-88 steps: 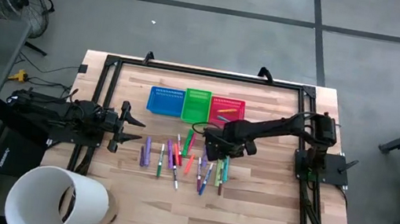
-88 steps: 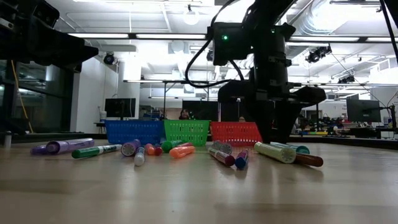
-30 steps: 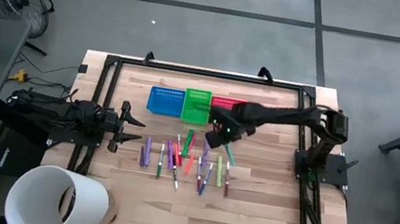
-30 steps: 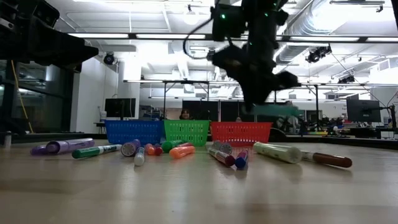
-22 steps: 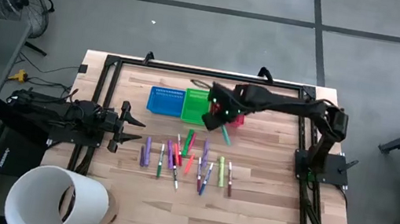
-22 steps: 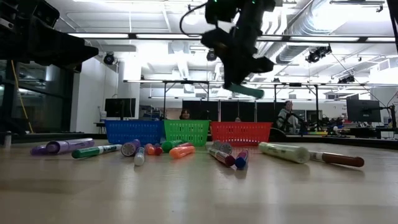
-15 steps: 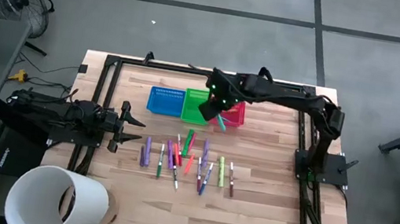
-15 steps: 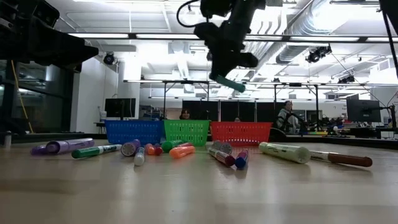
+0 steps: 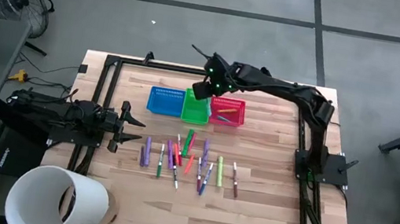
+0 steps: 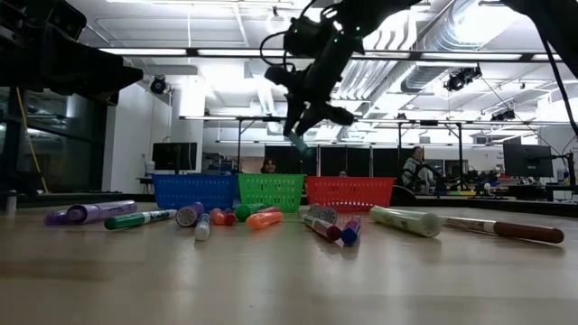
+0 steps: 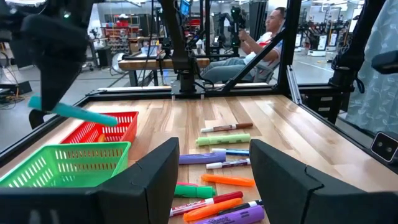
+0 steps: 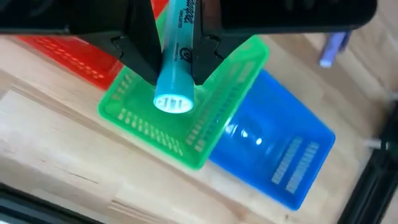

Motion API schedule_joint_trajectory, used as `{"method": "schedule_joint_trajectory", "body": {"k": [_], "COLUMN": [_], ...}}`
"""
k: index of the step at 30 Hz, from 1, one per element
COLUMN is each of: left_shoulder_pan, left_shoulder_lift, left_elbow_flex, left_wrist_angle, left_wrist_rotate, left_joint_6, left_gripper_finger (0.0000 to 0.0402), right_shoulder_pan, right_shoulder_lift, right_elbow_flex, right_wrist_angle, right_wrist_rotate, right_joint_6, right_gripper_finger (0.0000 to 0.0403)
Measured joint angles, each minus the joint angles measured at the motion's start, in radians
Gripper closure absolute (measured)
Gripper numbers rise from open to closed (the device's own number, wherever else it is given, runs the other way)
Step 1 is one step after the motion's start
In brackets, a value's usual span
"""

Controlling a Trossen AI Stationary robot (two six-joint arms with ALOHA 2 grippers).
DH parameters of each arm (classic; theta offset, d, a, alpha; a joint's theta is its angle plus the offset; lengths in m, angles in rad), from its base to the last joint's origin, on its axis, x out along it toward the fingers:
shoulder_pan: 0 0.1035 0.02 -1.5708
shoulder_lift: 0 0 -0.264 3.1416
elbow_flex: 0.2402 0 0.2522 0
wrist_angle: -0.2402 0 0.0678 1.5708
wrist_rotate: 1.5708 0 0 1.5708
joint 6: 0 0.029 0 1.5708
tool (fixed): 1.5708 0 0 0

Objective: Pick & Place Markers
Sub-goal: Put the light blue highlighter into the green bin, then put the brown marker into the blue bin

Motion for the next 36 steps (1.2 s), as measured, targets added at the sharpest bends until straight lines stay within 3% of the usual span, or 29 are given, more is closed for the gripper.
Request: {"method": "schedule_joint_trajectory", "body": {"k": [18,27,36], "left_shoulder_pan": [0.0,0.0,0.0], "left_shoulder_lift": [0.0,0.0,0.0], "left_elbow_flex": [0.0,0.0,0.0], "left_wrist_angle": [0.0,0.0,0.0], "left_wrist_rotate": [0.0,0.0,0.0], "left_joint_6": [0.0,0.0,0.0], "left_gripper_finger": [0.0206,0.0206,0.0206], "right_shoulder_pan": [0.005,0.007,0.01], "right_shoulder_lift": [0.097,0.102,0.102], "right_elbow_flex": [0.0,0.0,0.0], "right_wrist_angle": [0.071,0.047,0.024], "right_wrist_rotate": [0.02,0.06,0.066], "right_joint_6": [0.245,0.25,0.249], "right_gripper_finger": [0.0335,0.0325,0.0282]}}
